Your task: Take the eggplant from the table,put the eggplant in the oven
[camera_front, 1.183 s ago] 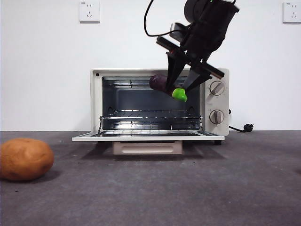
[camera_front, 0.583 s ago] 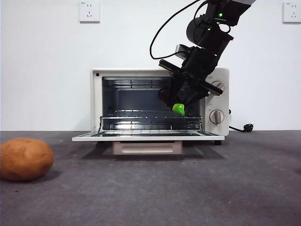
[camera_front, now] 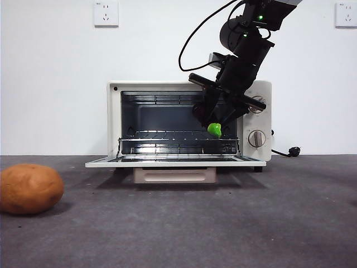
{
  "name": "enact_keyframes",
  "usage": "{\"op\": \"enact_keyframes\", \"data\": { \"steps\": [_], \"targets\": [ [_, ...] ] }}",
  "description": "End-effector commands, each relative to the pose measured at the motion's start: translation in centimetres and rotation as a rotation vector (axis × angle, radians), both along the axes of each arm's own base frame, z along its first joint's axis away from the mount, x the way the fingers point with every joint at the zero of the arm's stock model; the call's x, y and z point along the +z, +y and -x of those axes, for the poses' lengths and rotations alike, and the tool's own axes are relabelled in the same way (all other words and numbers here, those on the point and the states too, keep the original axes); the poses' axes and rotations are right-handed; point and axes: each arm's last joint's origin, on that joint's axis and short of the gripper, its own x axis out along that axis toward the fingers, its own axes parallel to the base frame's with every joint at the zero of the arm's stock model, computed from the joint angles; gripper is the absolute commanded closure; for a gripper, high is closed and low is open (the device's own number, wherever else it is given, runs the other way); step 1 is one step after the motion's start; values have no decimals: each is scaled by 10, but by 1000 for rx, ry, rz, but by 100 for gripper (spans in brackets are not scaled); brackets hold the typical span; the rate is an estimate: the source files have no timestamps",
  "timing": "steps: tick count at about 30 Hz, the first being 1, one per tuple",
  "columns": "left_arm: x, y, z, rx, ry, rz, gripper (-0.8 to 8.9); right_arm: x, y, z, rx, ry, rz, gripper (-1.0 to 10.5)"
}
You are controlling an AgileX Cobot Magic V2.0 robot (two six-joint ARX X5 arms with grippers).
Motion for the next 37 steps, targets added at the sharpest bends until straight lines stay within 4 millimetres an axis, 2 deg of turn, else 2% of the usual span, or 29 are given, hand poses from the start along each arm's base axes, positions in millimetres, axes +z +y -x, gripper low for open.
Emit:
{"op": "enact_keyframes", "data": {
  "steps": [1, 11, 15, 22, 26, 30, 37],
  "targets": [
    [1, -1, 3, -14, -9, -8, 819, -5, 2, -3, 3, -3, 3, 694],
    [1, -1, 3, -18, -9, -9, 819, -5, 2, -3, 3, -10, 1, 683],
    [0, -2, 2, -18, -8, -9, 819, -4, 2, -5, 2, -27, -6, 599],
    [0, -2, 2, -18, -5, -10, 819, -3, 3, -4, 11, -30, -9, 592],
    [-1, -2, 1, -18, 2, -12, 819, 3, 4, -2, 29, -42, -20, 589],
    [-1, -2, 0, -18, 6, -14, 819, 11, 4, 1, 41, -61, -19, 499],
    [-2, -3, -1, -18, 9, -15, 819, 31, 3, 12, 77, -87, -11, 470]
  ]
}}
